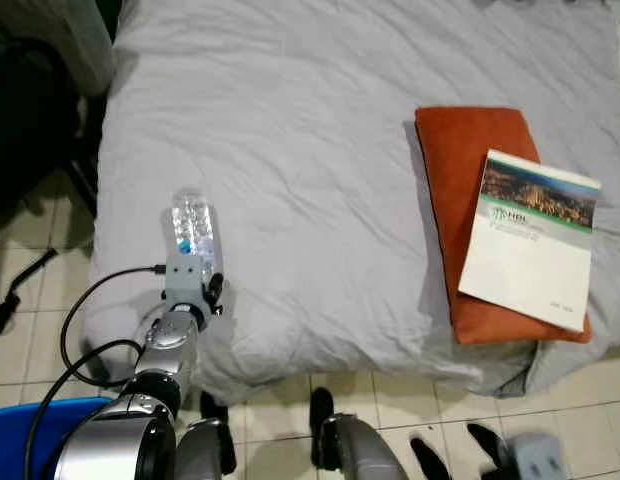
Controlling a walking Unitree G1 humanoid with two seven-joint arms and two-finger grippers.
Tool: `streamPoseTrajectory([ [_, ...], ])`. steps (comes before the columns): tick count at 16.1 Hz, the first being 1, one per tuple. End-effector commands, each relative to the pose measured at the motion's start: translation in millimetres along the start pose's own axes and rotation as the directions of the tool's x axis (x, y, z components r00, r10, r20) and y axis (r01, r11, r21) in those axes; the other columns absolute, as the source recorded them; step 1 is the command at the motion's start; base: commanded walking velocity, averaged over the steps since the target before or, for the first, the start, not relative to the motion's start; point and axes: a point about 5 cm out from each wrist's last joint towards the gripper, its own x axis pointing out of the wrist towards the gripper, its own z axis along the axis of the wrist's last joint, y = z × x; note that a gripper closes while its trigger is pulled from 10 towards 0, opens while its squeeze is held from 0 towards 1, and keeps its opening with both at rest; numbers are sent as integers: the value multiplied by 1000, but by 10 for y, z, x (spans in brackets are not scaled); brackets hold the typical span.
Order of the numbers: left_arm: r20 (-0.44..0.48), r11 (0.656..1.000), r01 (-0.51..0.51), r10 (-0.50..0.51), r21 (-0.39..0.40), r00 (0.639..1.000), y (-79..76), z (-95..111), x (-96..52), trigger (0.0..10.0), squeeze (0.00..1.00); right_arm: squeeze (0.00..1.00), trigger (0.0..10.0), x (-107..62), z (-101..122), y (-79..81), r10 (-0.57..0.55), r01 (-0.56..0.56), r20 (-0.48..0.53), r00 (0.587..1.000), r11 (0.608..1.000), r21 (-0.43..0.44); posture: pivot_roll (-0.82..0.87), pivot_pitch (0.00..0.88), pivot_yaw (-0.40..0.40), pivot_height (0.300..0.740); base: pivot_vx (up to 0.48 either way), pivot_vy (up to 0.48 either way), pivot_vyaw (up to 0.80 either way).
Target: Clean up the room
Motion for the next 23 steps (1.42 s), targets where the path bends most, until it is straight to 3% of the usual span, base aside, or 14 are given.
streamPoseTrajectory([
  [1,72,999,32,-34,18,997,18,16,-44,0,0,0,10000,132,-101,-28,-11,11,-19,1000,1000,26,-123,324,-71,740,0,0,0],
  [3,132,999,45,-48,26,990,26,64,-77,0,0,0,10000,274,-68,-41,-6,5,13,1000,999,32,-104,306,-63,740,0,0,0],
  [5,144,999,47,-50,26,988,27,73,-85,0,0,0,10000,302,-62,-44,-5,4,18,1000,999,33,-104,306,-63,740,0,0,0],
  [6,186,998,55,-61,36,981,15,80,-147,0,0,0,10000,501,-30,-72,-4,2,51,999,999,38,-20,202,-30,740,0,0,0],
  [7,186,998,55,-61,36,981,15,80,-147,0,0,0,10000,501,-30,-72,-4,2,51,999,999,38,-20,202,-30,740,0,0,0],
  [10,239,998,53,-62,44,969,-32,64,-292,0,0,0,10000,796,48,-123,-7,2,103,995,999,42,55,97,-20,740,0,0,0],
  [11,260,998,40,-51,47,964,-65,49,-402,0,0,0,10000,940,91,-149,-9,4,132,991,999,41,78,59,-14,740,0,0,0],
  [14,273,998,31,-44,53,961,-100,37,-482,0,0,0,10000,1007,111,-162,-12,6,146,989,999,42,96,29,-9,740,0,0,0],
  [16,285,999,5,-19,49,958,-176,7,-649,0,0,0,10000,1149,148,-194,-30,22,171,985,999,48,125,0,-4,740,0,0,0],
  [19,267,999,-11,2,32,964,-203,-21,-709,0,0,0,10000,1254,161,-219,-45,34,183,982,998,60,151,0,-5,740,0,0,0],
  [20,240,1000,-11,4,28,971,-218,-54,-716,1647,0,0,10000,1307,162,-226,-47,34,191,980,997,70,159,0,-9,740,0,0,0],
  [21,220,1000,-10,4,25,975,-225,-76,-713,1647,0,0,10000,1349,165,-229,-48,33,197,979,997,77,161,0,-12,740,0,0,0],
  [22,173,998,-19,8,60,985,-231,-124,-651,10000,0,0,10000,1400,165,-226,-44,28,196,980,996,82,163,0,-15,740,0,0,681],
  [23,173,998,-19,8,60,985,-231,-124,-651,10000,0,0,10000,1400,165,-226,-44,28,196,980,996,82,163,0,-15,740,0,0,681],
])
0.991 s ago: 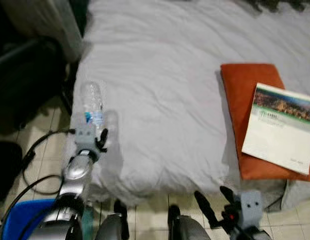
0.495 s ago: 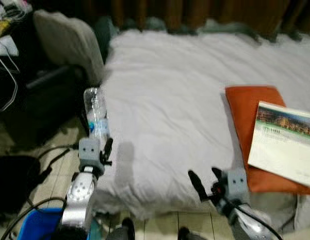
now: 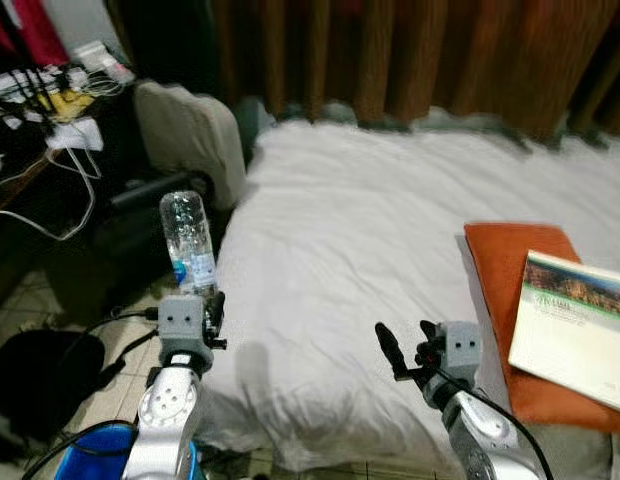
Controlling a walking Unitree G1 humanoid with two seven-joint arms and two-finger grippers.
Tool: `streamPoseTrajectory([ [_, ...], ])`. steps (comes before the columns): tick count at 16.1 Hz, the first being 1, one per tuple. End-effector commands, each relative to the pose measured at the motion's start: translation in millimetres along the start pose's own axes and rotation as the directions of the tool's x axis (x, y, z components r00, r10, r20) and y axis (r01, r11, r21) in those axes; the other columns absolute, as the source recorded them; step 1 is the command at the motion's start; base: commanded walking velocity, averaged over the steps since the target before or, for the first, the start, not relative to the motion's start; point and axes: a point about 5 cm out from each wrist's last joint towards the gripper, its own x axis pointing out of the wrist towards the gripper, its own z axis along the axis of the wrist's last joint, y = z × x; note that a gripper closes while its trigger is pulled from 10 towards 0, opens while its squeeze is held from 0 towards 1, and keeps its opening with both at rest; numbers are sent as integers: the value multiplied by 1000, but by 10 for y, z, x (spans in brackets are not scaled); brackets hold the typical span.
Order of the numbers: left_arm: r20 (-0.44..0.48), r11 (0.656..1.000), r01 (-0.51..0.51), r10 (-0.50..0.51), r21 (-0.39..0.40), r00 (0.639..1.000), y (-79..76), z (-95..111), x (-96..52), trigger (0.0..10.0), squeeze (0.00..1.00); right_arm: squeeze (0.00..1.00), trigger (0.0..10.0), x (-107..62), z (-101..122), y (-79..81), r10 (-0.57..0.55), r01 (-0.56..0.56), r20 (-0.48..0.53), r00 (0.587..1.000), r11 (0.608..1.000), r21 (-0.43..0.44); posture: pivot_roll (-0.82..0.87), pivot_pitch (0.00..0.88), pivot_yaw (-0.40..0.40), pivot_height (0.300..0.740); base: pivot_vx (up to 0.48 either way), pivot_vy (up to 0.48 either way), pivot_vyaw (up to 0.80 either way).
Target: Clean up the room
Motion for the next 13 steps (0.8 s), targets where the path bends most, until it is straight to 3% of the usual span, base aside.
streamPoseTrajectory([
  [1,-27,998,-6,8,63,1000,8,-15,31,10000,0,0,10000,14,-58,-9,-2,2,-12,1000,1000,6,164,0,-17,740,0,0,675],
  [4,-95,992,-54,65,114,993,84,-62,133,10000,0,0,10000,83,-75,-12,19,-20,-17,1000,1000,-10,157,0,-28,740,0,0,623],
  [6,-141,992,-80,94,99,986,117,-121,144,10000,0,0,10000,106,-103,-21,41,-42,-24,999,999,-22,145,0,-35,740,0,0,603],
  [10,-261,996,-66,79,57,962,-44,-372,77,10000,0,0,10000,86,-190,-48,72,-74,-56,996,997,-33,133,0,-47,740,0,0,587],
  [13,-283,995,-60,79,77,956,-34,-417,85,10000,0,0,10000,69,-244,-42,100,-104,-83,992,993,-49,128,0,-53,740,0,0,577],
])
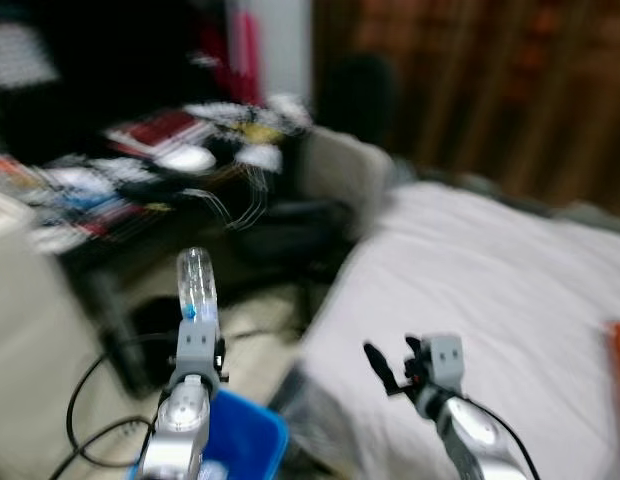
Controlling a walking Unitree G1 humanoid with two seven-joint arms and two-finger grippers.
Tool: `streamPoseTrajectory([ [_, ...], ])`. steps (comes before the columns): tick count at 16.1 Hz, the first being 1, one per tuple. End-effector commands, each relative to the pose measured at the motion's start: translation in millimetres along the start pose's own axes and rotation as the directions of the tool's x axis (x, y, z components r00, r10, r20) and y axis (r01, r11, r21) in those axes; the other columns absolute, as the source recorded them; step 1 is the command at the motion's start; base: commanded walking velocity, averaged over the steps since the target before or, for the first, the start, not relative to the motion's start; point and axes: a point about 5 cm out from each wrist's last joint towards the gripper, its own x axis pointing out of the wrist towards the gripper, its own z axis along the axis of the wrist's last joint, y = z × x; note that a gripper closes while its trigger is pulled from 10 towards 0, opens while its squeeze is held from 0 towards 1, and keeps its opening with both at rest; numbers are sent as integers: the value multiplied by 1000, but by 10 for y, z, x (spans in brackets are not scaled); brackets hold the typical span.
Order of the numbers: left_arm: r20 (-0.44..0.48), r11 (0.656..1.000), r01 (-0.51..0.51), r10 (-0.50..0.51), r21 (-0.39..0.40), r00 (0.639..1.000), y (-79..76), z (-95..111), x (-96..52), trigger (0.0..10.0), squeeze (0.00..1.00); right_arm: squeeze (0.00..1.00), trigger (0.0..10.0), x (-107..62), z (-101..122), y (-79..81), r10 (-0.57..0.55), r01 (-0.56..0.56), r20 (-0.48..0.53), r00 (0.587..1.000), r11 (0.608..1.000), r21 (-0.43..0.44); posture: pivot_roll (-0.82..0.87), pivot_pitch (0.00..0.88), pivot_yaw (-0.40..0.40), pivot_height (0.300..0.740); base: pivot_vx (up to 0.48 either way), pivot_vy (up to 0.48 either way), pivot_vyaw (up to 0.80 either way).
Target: Clean up the room
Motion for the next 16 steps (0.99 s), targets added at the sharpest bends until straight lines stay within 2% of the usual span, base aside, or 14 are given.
streamPoseTrajectory([
  [1,39,999,11,-13,39,999,-11,107,49,10000,0,0,10000,5,-16,-19,3,-3,-14,1000,1000,-10,124,0,-56,740,0,0,0],
  [2,35,999,10,-11,43,999,-8,102,54,10000,0,0,10000,5,-18,-20,1,-1,-14,1000,1000,-6,124,0,-56,740,0,0,0],
  [4,-37,999,44,-45,-10,998,-75,4,108,10000,0,0,10000,21,-4,-11,16,-16,-12,1000,1000,-15,116,0,-68,740,0,0,0],
  [5,-89,993,90,-97,-80,991,-119,-63,146,10000,0,0,10000,33,-1,-6,32,-33,-20,999,999,-32,114,0,-73,740,0,0,0],
  [6,-192,984,110,-136,-141,972,-136,-164,185,10000,0,0,10000,48,-10,6,63,-66,-51,997,995,-69,99,0,-72,740,0,0,0],
  [7,-216,979,104,-141,-173,966,-132,-180,194,10000,0,0,10000,48,-17,9,76,-81,-64,995,994,-79,96,0,-72,740,0,0,0],
  [8,-235,978,90,-134,-186,963,-125,-195,197,10000,0,0,10000,42,-21,8,81,-87,-70,994,993,-82,85,0,-71,740,0,0,0],
  [9,-369,974,-7,-80,-227,926,-103,-353,160,10000,0,0,10000,-2,-62,-10,90,-98,-95,991,991,-87,70,0,-67,740,0,0,0],
  [10,-386,973,-20,-72,-230,920,-100,-374,153,10000,0,0,10000,-7,-67,-13,90,-98,-97,991,991,-87,70,0,-67,740,0,0,0],
  [11,-423,975,-86,-8,-202,906,-47,-432,136,10000,31,0,10000,-21,-86,-18,96,-105,-108,990,991,-83,63,0,-65,740,0,0,0],
  [12,-446,974,-106,5,-202,895,-44,-469,119,10000,1000,0,10000,-29,-97,-22,98,-107,-113,989,991,-79,64,0,-65,740,0,0,0],
  [13,-488,970,-136,21,-201,872,-77,-543,77,10000,1000,0,10000,-40,-126,-21,105,-115,-128,986,991,-71,64,0,-66,740,0,0,0],
  [14,-492,970,-108,-14,-218,870,-166,-557,62,10000,1000,0,10000,-38,-137,-16,111,-122,-136,985,990,-71,71,0,-67,740,0,0,0],
  [16,-474,967,-77,-48,-241,879,-198,-506,87,10000,1000,0,10000,4,-106,-1,118,-129,-128,985,989,-78,78,0,-71,740,0,0,0],
])
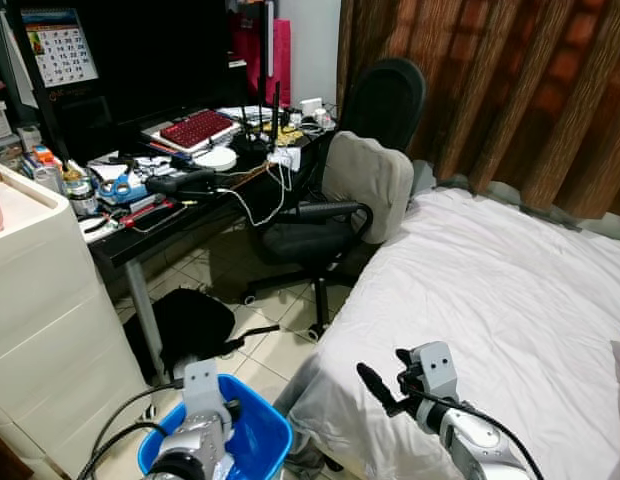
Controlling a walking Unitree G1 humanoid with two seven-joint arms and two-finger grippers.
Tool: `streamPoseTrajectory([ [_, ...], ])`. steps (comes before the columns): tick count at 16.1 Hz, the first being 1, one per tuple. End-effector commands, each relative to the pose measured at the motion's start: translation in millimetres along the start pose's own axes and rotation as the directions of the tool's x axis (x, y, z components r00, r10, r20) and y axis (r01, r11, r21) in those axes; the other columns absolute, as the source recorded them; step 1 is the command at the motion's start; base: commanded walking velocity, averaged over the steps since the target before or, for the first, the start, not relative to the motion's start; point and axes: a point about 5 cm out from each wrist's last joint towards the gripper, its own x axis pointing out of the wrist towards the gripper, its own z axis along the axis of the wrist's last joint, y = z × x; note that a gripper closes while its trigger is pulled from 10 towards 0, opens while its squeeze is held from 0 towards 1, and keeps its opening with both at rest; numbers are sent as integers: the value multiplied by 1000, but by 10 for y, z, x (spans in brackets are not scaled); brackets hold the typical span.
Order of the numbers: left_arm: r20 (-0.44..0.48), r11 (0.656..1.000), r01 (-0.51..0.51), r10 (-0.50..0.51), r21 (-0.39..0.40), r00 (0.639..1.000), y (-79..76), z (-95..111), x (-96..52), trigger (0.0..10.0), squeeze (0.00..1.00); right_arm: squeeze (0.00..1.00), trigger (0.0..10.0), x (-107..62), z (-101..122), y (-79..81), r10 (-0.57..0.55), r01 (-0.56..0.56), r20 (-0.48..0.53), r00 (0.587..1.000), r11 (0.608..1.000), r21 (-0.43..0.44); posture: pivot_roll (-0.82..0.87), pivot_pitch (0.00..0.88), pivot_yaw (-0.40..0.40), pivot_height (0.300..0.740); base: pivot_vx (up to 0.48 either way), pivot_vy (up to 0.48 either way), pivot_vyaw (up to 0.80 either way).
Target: Clean up the room
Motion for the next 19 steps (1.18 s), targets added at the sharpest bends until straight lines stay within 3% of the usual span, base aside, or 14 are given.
streamPoseTrajectory([
  [1,56,999,24,-26,25,998,-43,164,-5,10000,647,0,10000,35,44,-22,9,-9,-5,1000,1000,-22,83,0,-70,740,0,0,0],
  [2,116,995,62,-71,80,991,-64,244,-20,10000,0,0,10000,45,81,-31,0,0,9,1000,1000,-25,90,0,-68,740,0,0,0],
  [4,271,959,99,-173,267,947,-118,343,-115,10000,0,0,10000,45,122,-75,-28,28,32,999,999,-19,96,0,-68,740,0,0,0],
  [6,482,929,127,-293,346,826,-165,473,-357,10000,0,0,10000,37,130,-84,-34,34,41,999,999,-12,106,0,-66,740,0,0,0],
  [7,514,922,125,-313,367,799,-174,496,-407,10000,0,0,10000,34,129,-86,-36,37,43,998,999,-9,109,0,-66,740,0,0,0],
  [8,603,895,71,-353,440,715,-190,560,-563,10000,0,0,10000,22,146,-101,-55,56,65,996,998,-2,116,0,-68,740,0,0,0],
  [9,661,884,100,-413,457,627,-232,603,-760,10000,0,0,10000,-19,227,-177,-135,135,135,982,991,13,120,0,-71,740,0,0,0],
  [10,667,872,121,-446,474,597,-264,610,-827,10000,0,0,10000,-47,266,-221,-182,181,170,969,983,20,121,0,-72,740,0,0,0],
  [12,658,867,184,-476,464,584,-301,604,-879,10000,0,0,10000,-149,348,-307,-292,312,235,927,949,-52,121,0,-76,740,0,0,0],
  [16,651,878,180,-454,444,608,-282,573,-856,10000,0,0,10000,-240,214,-305,-319,330,186,929,944,-29,78,0,-84,740,0,0,-692],
  [19,640,863,236,-493,447,589,-420,610,-862,10000,0,0,10000,-175,213,-285,-308,316,166,937,948,-23,69,0,-76,740,0,-480,-775],
])
